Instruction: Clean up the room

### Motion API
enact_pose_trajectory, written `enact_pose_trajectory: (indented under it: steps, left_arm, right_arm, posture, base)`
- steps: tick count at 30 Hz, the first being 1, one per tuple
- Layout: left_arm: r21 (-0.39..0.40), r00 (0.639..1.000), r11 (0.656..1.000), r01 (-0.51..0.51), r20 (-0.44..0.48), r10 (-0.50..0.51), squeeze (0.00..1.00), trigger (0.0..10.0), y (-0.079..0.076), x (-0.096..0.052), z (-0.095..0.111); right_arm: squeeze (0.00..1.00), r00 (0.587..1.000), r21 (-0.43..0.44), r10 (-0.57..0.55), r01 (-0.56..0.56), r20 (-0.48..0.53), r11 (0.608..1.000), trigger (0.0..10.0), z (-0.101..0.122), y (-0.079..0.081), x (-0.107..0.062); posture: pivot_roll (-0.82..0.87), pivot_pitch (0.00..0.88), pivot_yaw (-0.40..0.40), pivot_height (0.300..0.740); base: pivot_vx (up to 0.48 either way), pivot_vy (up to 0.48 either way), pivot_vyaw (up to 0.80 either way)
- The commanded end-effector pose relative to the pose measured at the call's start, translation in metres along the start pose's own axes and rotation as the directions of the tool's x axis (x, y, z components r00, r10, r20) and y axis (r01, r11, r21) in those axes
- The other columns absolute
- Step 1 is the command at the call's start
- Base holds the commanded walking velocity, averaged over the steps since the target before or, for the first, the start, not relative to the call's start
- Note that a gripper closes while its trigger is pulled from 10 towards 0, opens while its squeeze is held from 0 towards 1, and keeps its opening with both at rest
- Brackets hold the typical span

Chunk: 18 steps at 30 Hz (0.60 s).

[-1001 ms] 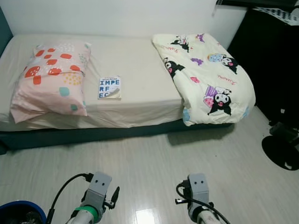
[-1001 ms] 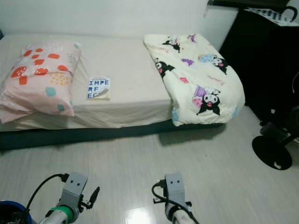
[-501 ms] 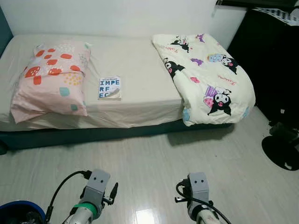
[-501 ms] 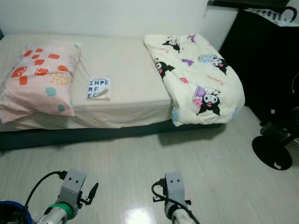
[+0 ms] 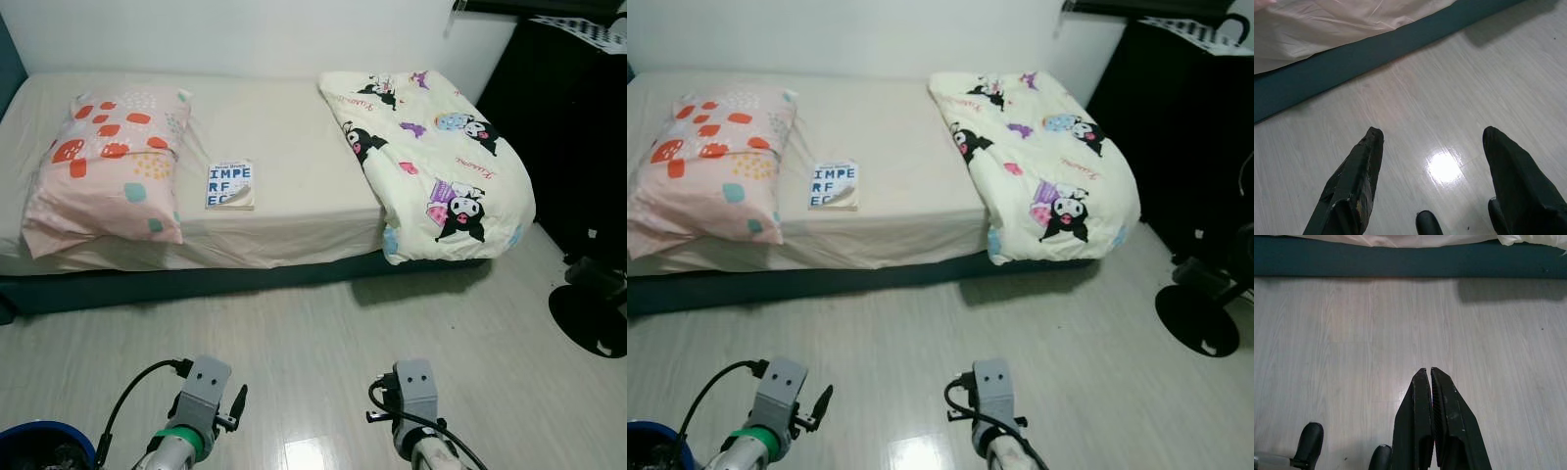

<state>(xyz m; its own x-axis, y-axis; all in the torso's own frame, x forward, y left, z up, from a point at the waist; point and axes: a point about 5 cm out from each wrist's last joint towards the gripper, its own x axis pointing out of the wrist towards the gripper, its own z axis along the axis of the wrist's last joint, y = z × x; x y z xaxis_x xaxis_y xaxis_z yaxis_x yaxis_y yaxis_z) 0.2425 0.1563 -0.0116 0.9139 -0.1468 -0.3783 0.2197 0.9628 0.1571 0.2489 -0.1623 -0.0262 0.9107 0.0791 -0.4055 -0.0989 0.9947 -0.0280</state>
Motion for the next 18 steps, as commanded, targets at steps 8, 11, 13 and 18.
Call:
enact_pose_trajectory:
  steps: [8,11,13,18]
  left_arm:
    - [0.004,1.0,1.0,0.006,-0.027,-0.006,0.0,10.0,-0.0027,-0.0021,-0.0082]
    - [0.005,1.0,1.0,0.004,-0.027,-0.004,0.0,10.0,-0.0025,-0.0021,-0.0082]
    - [0.006,1.0,1.0,0.004,-0.027,-0.004,0.0,10.0,-0.0023,-0.002,-0.0082]
    - [0.008,1.0,1.0,0.005,-0.027,-0.005,0.0,10.0,-0.0022,-0.0018,-0.0082]
  right_arm:
    - [0.0,1.0,-0.004,-0.014,0.014,-0.021,1.0,10.0,-0.0062,-0.0047,-0.0029]
    - [0.0,1.0,-0.004,-0.014,0.014,-0.021,1.0,10.0,-0.0062,-0.0046,-0.0029]
    - [0.0,1.0,-0.004,-0.014,0.014,-0.022,1.0,10.0,-0.0061,-0.0043,-0.0027]
    - [0.0,1.0,-0.003,-0.012,0.012,-0.021,1.0,10.0,-0.0058,-0.0037,-0.0024]
  posture:
    - [0.0,0.054,-0.036,0.709]
    - [0.0,0.054,-0.035,0.709]
    - [0.0,0.052,-0.035,0.709]
    - [0.0,0.051,-0.034,0.709]
  base:
    - [0.0,0.0,0.0]
    - [0.0,0.0,0.0]
    - [0.0,0.0,0.0]
    - [0.0,0.0,0.0]
